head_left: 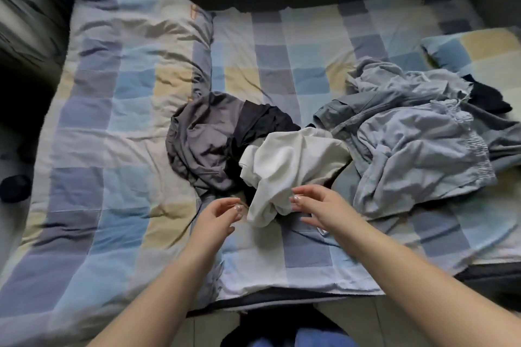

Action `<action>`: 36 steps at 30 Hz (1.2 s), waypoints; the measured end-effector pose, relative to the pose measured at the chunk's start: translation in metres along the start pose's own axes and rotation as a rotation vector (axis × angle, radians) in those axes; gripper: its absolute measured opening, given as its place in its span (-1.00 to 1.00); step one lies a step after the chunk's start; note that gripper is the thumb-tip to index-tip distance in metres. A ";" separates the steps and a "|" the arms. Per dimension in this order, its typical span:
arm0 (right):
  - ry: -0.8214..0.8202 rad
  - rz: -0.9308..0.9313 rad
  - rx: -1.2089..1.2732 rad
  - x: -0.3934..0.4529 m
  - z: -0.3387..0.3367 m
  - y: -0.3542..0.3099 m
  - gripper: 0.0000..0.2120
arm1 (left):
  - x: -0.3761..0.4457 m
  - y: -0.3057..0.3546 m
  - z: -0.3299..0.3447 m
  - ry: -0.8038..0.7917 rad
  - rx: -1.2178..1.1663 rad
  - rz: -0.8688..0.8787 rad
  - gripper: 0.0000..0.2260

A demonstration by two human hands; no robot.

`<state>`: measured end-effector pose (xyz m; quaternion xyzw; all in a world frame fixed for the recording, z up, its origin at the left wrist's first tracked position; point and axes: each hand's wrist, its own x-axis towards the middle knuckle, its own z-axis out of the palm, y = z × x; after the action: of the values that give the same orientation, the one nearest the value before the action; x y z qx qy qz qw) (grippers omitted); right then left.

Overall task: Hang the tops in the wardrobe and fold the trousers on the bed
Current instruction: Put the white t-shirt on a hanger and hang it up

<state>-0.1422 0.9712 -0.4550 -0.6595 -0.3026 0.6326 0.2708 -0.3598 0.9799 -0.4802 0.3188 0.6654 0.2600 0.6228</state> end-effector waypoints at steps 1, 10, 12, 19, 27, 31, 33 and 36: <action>-0.003 -0.013 -0.041 0.019 0.007 0.007 -0.89 | 0.018 -0.007 -0.002 0.003 0.004 -0.013 -0.88; -0.045 -0.120 -0.355 0.164 0.050 0.080 -0.60 | 0.175 -0.085 0.013 0.049 -0.047 -0.073 -0.88; -0.053 -0.139 -0.419 0.184 0.053 0.095 -0.51 | 0.203 -0.096 0.021 0.062 -0.072 -0.055 -0.77; -0.032 -0.203 -0.549 0.220 0.045 0.136 -0.42 | 0.262 -0.105 0.045 -0.004 0.025 0.032 -0.82; 0.029 -0.212 -0.519 0.212 0.040 0.110 -0.29 | 0.220 -0.070 0.052 -0.041 0.069 0.111 -0.87; 0.154 -0.250 -0.540 0.183 0.031 0.075 -0.34 | 0.169 -0.013 0.066 -0.101 0.042 0.195 -0.90; 0.247 -0.283 -0.527 0.167 0.020 0.051 -0.53 | 0.144 0.024 0.075 -0.154 0.018 0.247 -0.91; 0.300 -0.389 -0.462 0.148 -0.004 0.005 -0.89 | 0.112 0.076 0.084 -0.233 0.057 0.346 -0.93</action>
<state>-0.1353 1.0779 -0.5575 -0.7191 -0.5148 0.3798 0.2713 -0.2714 1.1096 -0.5050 0.4738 0.5312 0.3054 0.6325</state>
